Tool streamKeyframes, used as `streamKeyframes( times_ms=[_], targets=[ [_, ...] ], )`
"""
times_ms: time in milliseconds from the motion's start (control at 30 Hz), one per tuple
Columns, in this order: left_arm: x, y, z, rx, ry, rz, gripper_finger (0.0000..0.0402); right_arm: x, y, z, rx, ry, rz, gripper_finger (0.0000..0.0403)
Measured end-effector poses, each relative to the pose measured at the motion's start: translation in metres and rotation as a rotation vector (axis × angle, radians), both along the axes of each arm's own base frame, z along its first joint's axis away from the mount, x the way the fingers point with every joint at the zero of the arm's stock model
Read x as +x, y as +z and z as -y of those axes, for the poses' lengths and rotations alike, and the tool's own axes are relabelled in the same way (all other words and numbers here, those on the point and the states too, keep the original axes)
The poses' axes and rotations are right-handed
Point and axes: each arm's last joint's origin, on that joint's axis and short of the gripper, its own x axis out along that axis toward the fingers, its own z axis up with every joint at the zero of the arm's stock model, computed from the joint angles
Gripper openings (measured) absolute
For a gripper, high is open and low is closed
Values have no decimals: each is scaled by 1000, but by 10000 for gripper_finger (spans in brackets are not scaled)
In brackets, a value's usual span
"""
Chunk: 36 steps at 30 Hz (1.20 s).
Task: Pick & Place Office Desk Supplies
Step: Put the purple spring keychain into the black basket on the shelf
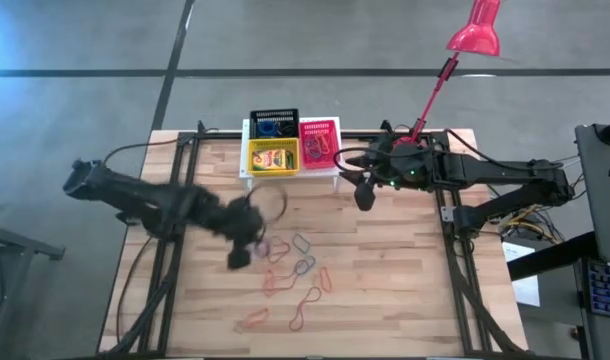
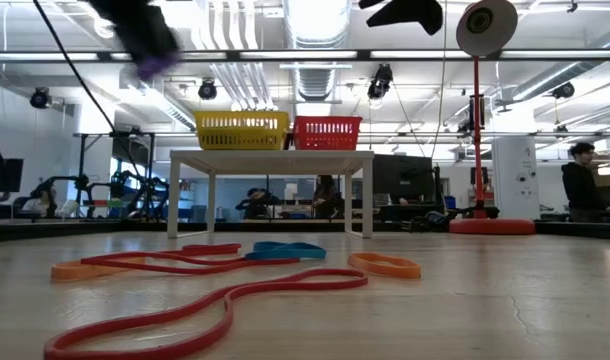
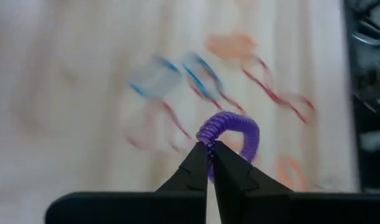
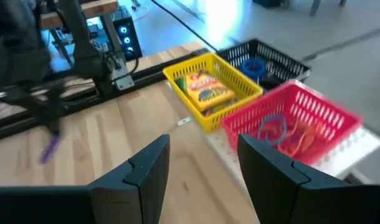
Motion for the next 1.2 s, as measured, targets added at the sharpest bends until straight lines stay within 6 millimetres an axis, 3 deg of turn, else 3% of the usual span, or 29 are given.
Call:
streamKeyframes(
  times_ms=[167,367,467,600,733,867,1000,1200],
  targets=[
    [36,23,-60,117,17,64,10,-7,-3,-6,113,-33,-18,182],
    [80,65,-127,187,96,151,10,-20,5,-21,188,-75,49,182],
    [88,87,-166,199,204,157,10,-26,9,-29,185,-142,93,182],
    [81,107,-222,221,357,121,10,-29,11,-36,174,-215,135,182],
    [61,103,-275,222,501,62,10,-27,10,-37,190,-246,148,182],
    [37,86,-307,209,579,-36,10,-24,10,-37,192,-255,160,182],
    [22,66,-317,202,607,-138,10,-24,11,-37,188,-265,169,182],
    [19,40,-315,161,594,-229,10,-25,12,-36,177,-279,174,182]
  ],
)
